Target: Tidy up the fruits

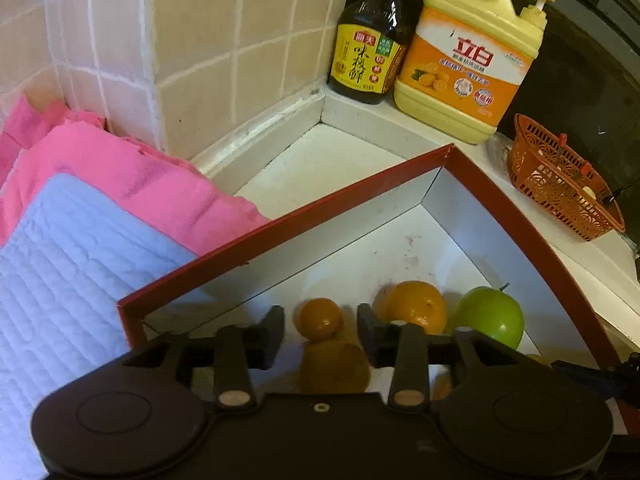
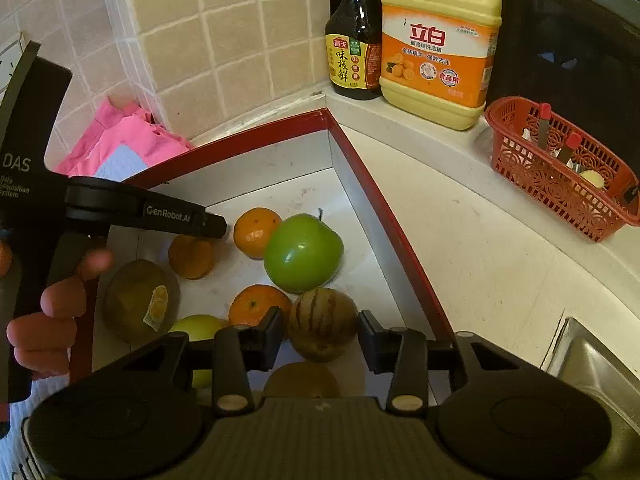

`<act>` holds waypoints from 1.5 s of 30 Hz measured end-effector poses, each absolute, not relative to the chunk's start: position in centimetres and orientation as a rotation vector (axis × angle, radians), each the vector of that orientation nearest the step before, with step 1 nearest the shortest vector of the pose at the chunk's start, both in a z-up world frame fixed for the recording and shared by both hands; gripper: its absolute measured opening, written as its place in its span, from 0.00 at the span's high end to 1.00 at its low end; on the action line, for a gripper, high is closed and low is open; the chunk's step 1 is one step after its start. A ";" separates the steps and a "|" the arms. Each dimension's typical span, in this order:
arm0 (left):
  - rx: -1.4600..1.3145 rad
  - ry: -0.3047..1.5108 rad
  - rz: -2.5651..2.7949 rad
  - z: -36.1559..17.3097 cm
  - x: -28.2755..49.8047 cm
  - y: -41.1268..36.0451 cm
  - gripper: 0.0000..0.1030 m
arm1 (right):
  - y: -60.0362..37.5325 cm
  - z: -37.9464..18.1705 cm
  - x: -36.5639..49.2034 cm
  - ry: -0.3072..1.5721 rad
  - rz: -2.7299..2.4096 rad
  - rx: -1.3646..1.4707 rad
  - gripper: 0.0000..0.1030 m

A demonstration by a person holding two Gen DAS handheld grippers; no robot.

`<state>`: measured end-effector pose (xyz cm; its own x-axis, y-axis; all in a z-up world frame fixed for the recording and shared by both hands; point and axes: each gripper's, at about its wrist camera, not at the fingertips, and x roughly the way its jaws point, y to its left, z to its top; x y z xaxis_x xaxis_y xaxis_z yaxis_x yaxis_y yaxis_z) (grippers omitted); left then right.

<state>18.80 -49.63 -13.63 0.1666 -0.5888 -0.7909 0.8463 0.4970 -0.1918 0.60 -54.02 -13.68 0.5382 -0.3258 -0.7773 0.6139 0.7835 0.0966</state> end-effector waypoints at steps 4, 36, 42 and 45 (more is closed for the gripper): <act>0.310 0.937 -1.064 -12.2 18.4 -48.4 0.38 | -53.2 -12.6 -0.5 0.800 -0.609 0.352 0.23; 0.192 0.560 -0.985 5.6 7.0 -27.4 0.20 | -39.2 2.0 -7.5 0.543 -0.734 0.209 0.02; 0.189 0.533 -0.896 5.9 4.8 -23.2 0.20 | -35.9 2.8 -8.6 0.519 -0.728 0.201 0.00; 0.188 0.555 -0.861 4.9 3.9 -21.6 0.20 | -34.8 2.4 -8.9 0.532 -0.723 0.198 0.00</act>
